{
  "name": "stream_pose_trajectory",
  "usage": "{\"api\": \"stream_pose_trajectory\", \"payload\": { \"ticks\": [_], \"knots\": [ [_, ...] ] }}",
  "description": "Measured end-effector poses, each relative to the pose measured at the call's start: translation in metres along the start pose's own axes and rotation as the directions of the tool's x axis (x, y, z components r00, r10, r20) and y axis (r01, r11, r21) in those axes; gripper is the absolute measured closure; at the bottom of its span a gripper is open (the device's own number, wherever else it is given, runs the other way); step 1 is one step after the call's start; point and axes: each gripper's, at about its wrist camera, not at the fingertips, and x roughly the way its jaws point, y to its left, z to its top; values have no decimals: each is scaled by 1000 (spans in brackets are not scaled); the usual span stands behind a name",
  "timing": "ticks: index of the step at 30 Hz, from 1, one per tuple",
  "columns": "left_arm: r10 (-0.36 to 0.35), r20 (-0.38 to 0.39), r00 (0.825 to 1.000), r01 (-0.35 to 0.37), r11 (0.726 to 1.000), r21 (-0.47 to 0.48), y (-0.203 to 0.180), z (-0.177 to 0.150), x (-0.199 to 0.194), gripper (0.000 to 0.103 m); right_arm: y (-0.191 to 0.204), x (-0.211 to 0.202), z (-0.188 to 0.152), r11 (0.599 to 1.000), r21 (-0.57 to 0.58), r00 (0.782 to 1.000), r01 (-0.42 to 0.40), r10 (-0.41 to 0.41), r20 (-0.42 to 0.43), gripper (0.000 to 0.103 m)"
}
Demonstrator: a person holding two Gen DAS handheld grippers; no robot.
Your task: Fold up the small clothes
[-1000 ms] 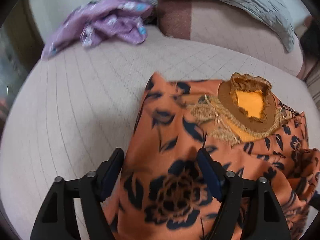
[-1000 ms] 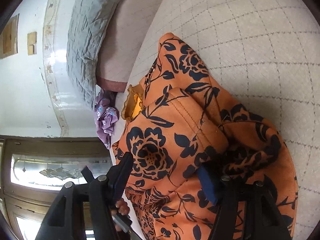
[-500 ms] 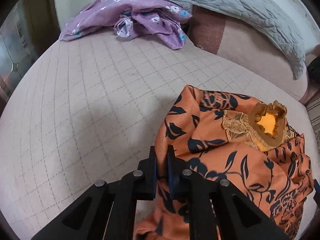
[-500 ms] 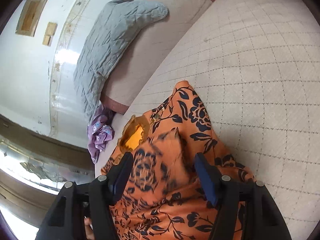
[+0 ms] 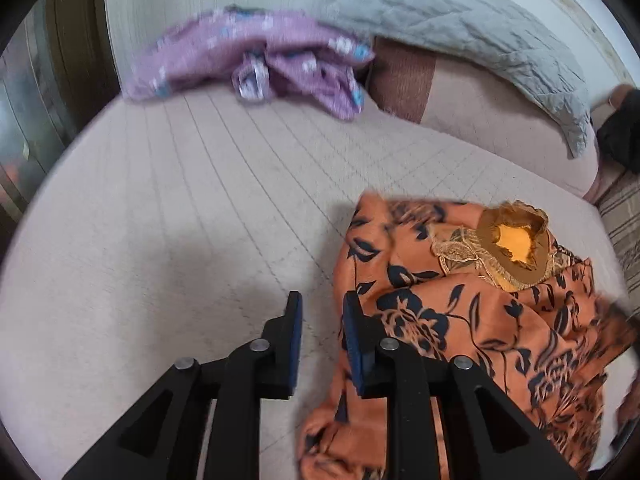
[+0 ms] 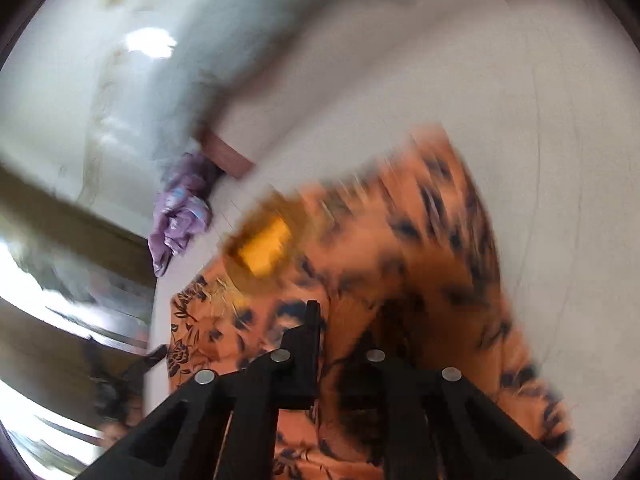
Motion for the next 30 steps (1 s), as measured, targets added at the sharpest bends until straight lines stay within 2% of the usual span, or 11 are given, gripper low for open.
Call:
{"api": "stream_pose_trajectory", "payload": {
  "ticks": [4, 6, 9, 12, 13, 14, 15, 18, 22, 26, 30],
  "knots": [
    [-35, 63, 997, 32, 999, 42, -19, -8, -27, 76, 33, -67, 2, 977, -203, 956, -64, 119, 269, 96],
    [-48, 68, 997, 44, 998, 51, -31, -16, -28, 69, 25, -75, 2, 978, -206, 945, 39, 30, 325, 93],
    [-16, 33, 999, 13, 997, 73, -48, -28, -14, 64, -22, -48, 12, 980, -26, 976, 197, -194, 97, 76],
    [-15, -6, 1000, 16, 995, 94, -58, -44, -4, 64, -43, -54, 9, 991, 96, 993, 89, -96, 68, 75],
    [-12, -4, 1000, 12, 994, 106, -62, -49, -1, 64, -39, -54, 9, 993, 75, 995, 86, -89, 48, 61],
    [-9, 1, 1000, 8, 993, 117, -64, -53, -1, 64, -37, -51, 10, 995, 58, 996, 86, -88, 31, 31],
    [-1, 11, 1000, -1, 991, 130, -66, -56, 1, 64, -32, -48, 8, 995, 50, 996, 82, -83, 29, 24],
    [50, 11, 999, -51, 983, 174, -73, -61, 8, 64, -31, -34, 2, 996, 37, 996, 76, -78, 49, 25],
    [51, -14, 999, -48, 986, 162, -71, -70, 19, 63, -35, -5, 8, 998, 58, 999, 31, -30, -30, 45],
    [49, 12, 999, -50, 976, 213, -71, -76, 15, 63, -34, 25, 12, 993, 21, 992, 118, -117, -58, 45],
    [34, 15, 999, -37, 979, 201, -68, -77, 14, 63, -30, 51, 6, 970, -64, 963, 236, -242, -118, 69]
  ]
}}
